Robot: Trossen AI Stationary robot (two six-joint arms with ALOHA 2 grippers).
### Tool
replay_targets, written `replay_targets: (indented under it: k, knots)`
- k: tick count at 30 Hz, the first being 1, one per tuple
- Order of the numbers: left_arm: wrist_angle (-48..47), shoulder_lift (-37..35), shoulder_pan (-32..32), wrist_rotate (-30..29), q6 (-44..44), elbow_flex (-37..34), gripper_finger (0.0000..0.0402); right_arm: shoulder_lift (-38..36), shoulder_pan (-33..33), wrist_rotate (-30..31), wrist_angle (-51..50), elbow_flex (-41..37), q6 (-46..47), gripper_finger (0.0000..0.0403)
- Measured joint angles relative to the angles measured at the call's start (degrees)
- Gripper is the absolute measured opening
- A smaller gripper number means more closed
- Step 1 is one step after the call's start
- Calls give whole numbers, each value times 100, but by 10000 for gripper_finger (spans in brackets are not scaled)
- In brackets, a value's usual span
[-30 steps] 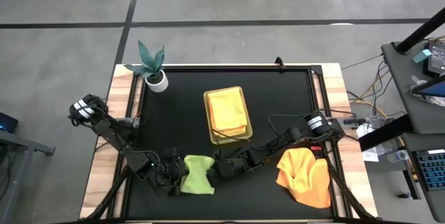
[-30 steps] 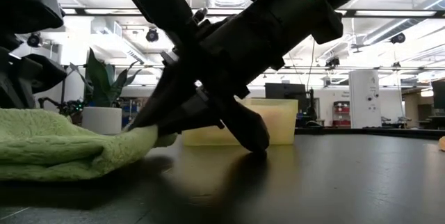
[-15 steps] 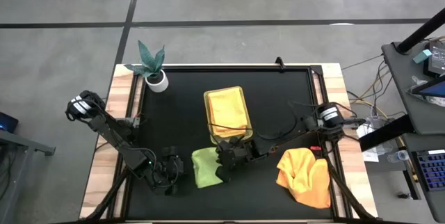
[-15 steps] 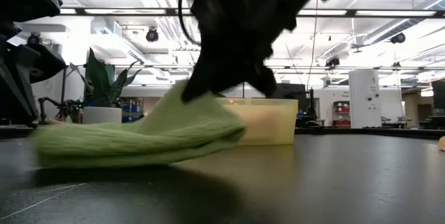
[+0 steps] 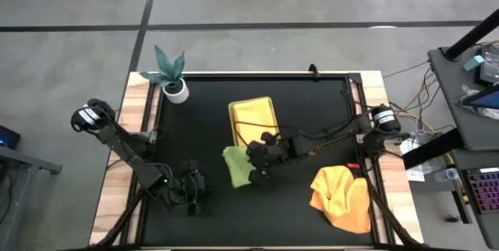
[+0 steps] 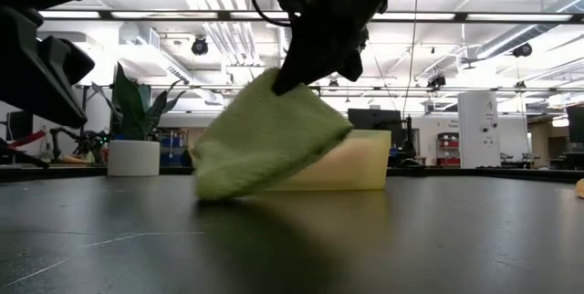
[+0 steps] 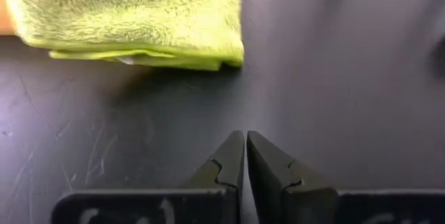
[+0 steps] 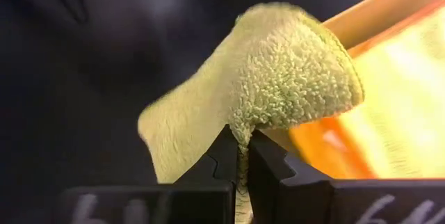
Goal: Fold microfiber towels
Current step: Put the folded green microfiber fiber cloth yellow microfiber cloth into the bin
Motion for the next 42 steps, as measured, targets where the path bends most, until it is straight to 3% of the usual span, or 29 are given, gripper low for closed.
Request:
replay_targets:
  k: [26, 34, 42]
  knots:
    - [36, 1, 6, -480, -26, 2, 5, -427, -1764, -57, -541, 2, -1633, 9]
    - [43, 1, 7, -483, -49, 2, 5, -427, -2019, 473, -590, -54, -637, 8]
    - [42, 1, 8, -506, -49, -4, 5, -425, -2071, 578, -596, -261, 354, 8]
